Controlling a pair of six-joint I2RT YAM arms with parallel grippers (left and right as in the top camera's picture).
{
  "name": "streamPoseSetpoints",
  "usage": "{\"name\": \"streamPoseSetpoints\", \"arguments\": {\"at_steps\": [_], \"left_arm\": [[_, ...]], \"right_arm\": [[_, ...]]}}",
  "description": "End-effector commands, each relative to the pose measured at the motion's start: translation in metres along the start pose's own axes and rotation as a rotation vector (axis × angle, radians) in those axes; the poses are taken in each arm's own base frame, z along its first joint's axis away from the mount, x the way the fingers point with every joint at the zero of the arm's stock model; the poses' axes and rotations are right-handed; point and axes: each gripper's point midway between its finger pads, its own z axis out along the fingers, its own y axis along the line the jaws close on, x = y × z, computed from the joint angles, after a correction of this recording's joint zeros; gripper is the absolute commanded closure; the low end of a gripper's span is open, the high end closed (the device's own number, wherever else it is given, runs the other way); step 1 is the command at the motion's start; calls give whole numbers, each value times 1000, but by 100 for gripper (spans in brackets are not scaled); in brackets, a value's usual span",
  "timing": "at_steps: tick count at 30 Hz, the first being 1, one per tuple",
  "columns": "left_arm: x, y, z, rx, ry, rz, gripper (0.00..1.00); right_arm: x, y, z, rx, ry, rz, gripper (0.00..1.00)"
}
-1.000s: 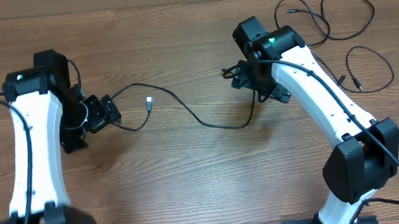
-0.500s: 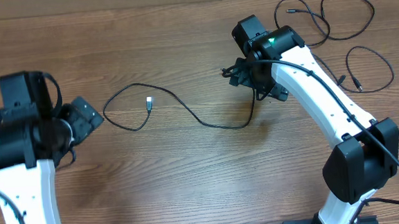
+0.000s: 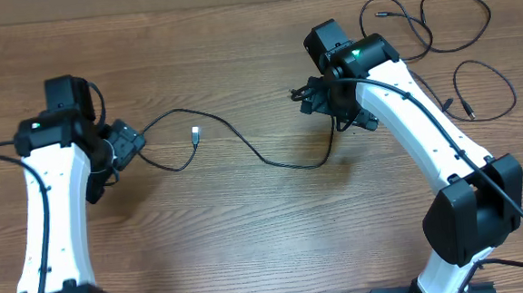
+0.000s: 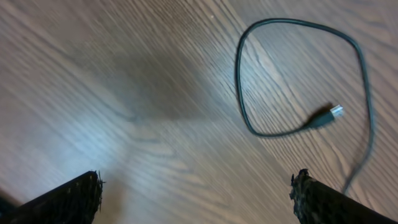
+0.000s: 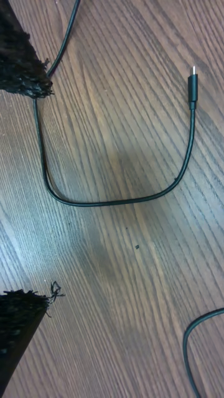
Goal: Untangle cables
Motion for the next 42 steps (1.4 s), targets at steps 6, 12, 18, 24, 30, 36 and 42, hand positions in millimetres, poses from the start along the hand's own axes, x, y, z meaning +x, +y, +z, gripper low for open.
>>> {"name": "streamPoseSetpoints", "arguments": {"at_steps": [6,12,18,24,30,36,42], "left_arm": [[-7,-7,47,-25,15,-38,0],[-10,-11,81,-63,56,-35,0],[-10,-12,113,-95,91,-13,0],[-18,-21,130,-73,76,34,1],[-19,-24,135,-57,72,29,9],[-9,-38,141,26,110,29,24],[-4,-43,142,24,109,47,30]], "right_arm": [[-2,1,5,6,6,-14,0],[-2,1,5,6,6,-14,0],[-2,1,5,6,6,-14,0],[-2,1,5,5,6,-14,0],[-3,2,5,0,1,-12,0],[-2,9,5,-32,9,-6,0],[-1,19,4,-87,24,-5,0]]}}
